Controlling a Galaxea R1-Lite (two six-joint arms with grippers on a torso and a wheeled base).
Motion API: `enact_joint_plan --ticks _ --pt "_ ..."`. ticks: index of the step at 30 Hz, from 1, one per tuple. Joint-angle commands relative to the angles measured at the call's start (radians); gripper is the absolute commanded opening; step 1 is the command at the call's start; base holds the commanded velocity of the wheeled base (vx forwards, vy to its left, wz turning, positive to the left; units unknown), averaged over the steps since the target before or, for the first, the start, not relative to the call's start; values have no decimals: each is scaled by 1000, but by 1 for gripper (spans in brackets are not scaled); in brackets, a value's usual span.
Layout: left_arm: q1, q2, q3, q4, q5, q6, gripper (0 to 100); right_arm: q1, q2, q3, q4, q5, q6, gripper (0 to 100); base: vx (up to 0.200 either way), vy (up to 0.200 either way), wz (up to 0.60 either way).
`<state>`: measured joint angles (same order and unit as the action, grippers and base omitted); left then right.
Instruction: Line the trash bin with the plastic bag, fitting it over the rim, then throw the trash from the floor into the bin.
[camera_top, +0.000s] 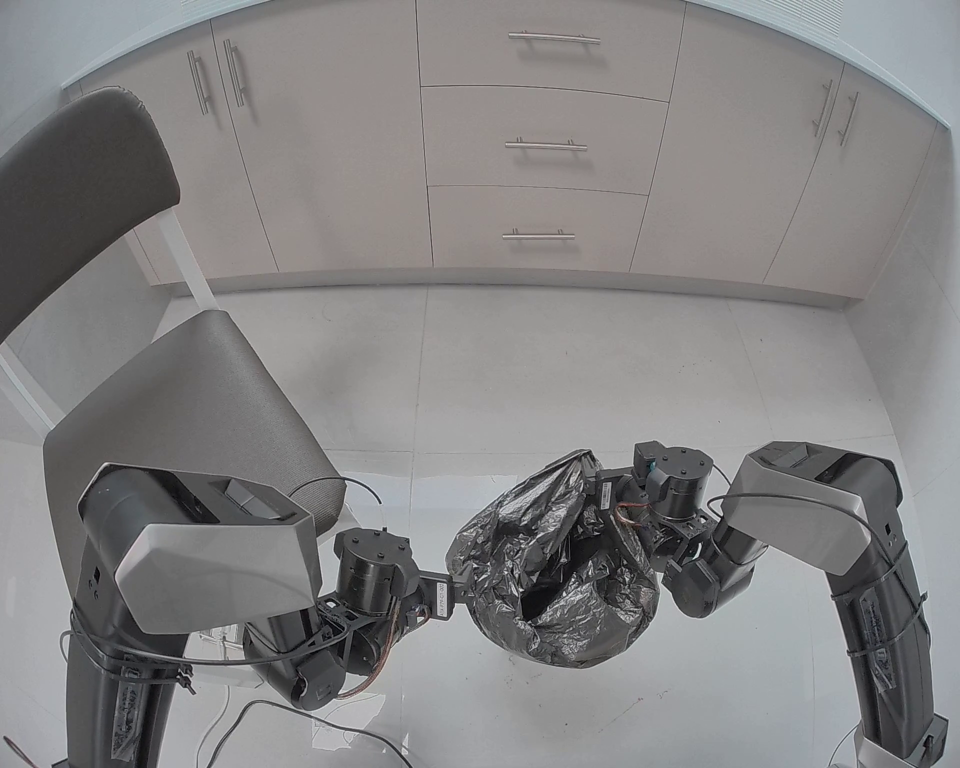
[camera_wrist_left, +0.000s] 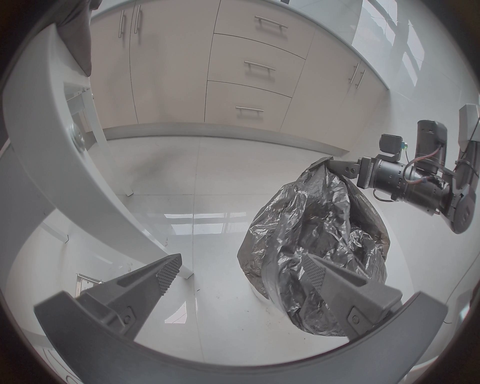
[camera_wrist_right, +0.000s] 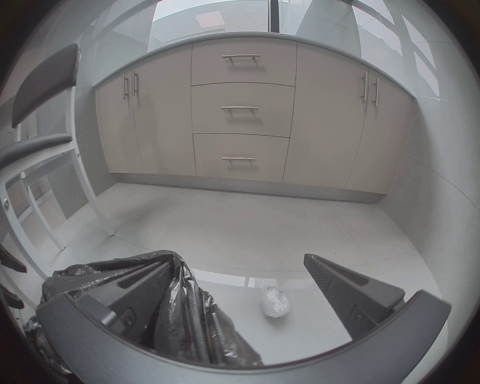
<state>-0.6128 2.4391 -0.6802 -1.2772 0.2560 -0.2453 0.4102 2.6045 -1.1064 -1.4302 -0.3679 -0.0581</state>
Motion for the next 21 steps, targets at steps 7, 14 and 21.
enact_joint_plan --ticks 7,14,21 --pt "-2 1 -1 -1 0 0 100 -27 66 -98 36 0 1 100 0 0 0" --pt "-13 3 1 -1 0 0 100 -41 95 -158 67 1 -2 100 0 0 0" --pt "-15 1 1 -2 0 -2 100 -39 98 -156 73 3 1 100 0 0 0"
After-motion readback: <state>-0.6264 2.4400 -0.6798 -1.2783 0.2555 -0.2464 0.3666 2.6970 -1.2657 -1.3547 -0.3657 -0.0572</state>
